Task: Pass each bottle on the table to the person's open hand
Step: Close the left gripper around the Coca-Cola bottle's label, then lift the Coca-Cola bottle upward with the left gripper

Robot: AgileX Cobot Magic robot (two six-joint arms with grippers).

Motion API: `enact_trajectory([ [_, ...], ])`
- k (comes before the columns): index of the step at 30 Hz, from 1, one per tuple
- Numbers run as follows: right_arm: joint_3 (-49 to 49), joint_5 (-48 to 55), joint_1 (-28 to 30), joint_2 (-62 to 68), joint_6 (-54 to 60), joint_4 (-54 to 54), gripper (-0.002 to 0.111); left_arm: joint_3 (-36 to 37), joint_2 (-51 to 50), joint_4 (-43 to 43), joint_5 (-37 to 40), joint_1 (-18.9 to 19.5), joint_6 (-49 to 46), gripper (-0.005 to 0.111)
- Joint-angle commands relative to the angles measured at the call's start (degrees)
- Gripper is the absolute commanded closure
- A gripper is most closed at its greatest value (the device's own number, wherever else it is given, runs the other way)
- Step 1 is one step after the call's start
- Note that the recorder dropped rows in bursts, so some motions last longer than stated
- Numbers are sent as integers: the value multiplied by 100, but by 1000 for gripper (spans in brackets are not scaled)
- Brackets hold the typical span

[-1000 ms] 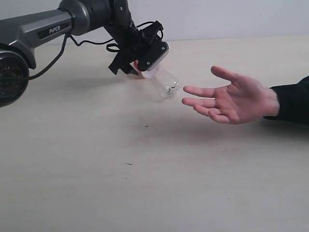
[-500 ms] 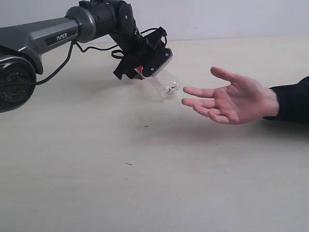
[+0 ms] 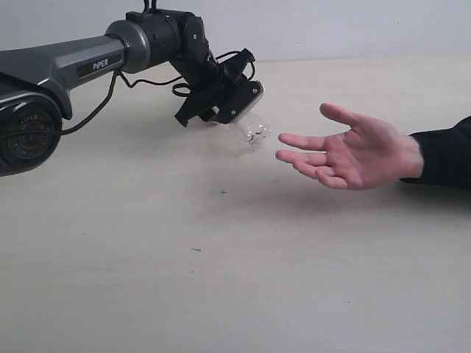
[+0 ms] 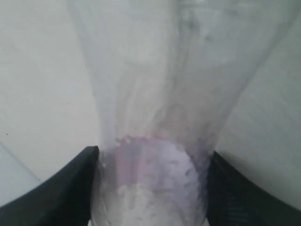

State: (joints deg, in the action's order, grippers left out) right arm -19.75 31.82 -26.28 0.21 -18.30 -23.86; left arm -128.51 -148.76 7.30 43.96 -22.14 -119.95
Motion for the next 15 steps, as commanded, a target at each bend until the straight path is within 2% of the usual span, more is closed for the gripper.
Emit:
enact_trajectory([
  [1,-35,-26,27,-21,17,-27,108,-29,84,23,-44,15,198,105],
  [7,-35,-26,27,-21,17,-27,108,-29,525,-621,-236,123,765,106],
  [10,-35,-26,27,-21,17,-17,108,-29,918,-730,-173,121,1512,106],
  [15,-35,-26,27,-21,17,-17,108,-29,1551,-989,734,121,1720,106],
])
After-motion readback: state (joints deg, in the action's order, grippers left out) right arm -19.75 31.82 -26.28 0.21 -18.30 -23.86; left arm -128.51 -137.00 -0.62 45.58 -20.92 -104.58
